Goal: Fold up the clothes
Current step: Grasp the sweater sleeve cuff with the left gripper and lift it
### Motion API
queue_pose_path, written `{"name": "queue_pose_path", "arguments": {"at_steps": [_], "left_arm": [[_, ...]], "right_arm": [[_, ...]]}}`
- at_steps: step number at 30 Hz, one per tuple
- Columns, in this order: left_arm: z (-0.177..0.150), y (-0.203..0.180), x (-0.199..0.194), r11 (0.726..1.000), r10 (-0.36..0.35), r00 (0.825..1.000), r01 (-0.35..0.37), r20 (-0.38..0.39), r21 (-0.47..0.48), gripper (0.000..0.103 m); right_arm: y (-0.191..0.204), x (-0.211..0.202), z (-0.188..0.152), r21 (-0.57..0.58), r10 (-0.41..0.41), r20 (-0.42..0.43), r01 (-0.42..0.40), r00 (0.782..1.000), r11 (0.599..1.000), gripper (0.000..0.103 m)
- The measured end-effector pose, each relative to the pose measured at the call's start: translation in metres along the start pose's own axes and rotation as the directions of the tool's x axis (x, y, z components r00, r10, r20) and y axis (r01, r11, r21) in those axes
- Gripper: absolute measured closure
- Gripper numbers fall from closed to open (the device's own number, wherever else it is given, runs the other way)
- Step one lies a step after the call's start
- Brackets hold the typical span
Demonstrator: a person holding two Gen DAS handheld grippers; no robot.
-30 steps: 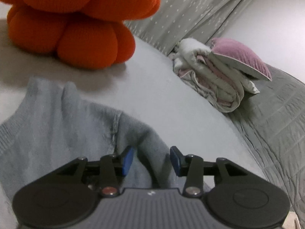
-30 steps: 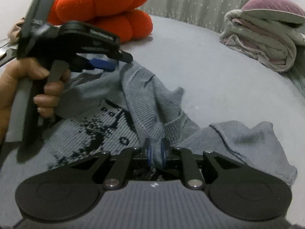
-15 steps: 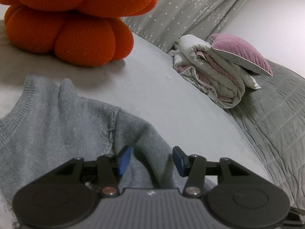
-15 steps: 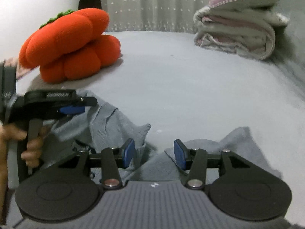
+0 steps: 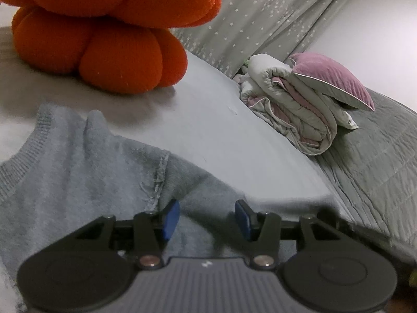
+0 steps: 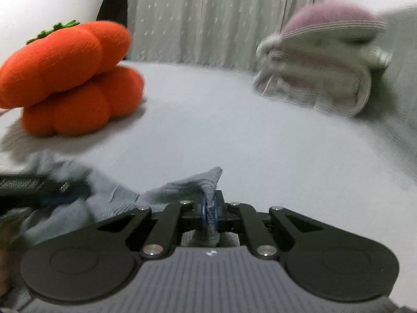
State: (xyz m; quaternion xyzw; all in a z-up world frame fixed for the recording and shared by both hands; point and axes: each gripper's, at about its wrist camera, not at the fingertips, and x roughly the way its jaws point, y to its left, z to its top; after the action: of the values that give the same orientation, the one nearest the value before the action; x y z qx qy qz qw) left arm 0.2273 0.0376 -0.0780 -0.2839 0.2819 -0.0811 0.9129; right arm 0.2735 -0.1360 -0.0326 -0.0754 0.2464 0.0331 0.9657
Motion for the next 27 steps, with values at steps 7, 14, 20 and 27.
{"name": "queue_pose_path", "arguments": {"at_steps": [7,14,20,27], "left_arm": [[0.008,0.002,-0.014,0.999,0.047,0.998,-0.048,0.052,0.013,0.051],[0.021,0.014,-0.030,0.974,0.222,0.972,-0.225,0.079,0.024,0.045],[0.032,0.029,-0.043,0.943,0.330,0.936,-0.333,0.122,0.004,0.038],[0.038,0.052,-0.047,0.899,0.437,0.888,-0.437,0.146,-0.031,0.036]], "right_arm": [[0.007,0.038,0.007,-0.059,-0.122,0.061,0.126,0.991,0.990,0.097],[0.004,0.089,-0.016,-0.093,-0.150,-0.082,0.142,0.985,0.985,0.095],[0.000,0.079,-0.002,-0.044,-0.099,-0.123,0.094,0.987,0.995,0.055],[0.025,0.058,0.025,0.068,0.109,-0.075,-0.104,0.991,0.992,0.044]]}}
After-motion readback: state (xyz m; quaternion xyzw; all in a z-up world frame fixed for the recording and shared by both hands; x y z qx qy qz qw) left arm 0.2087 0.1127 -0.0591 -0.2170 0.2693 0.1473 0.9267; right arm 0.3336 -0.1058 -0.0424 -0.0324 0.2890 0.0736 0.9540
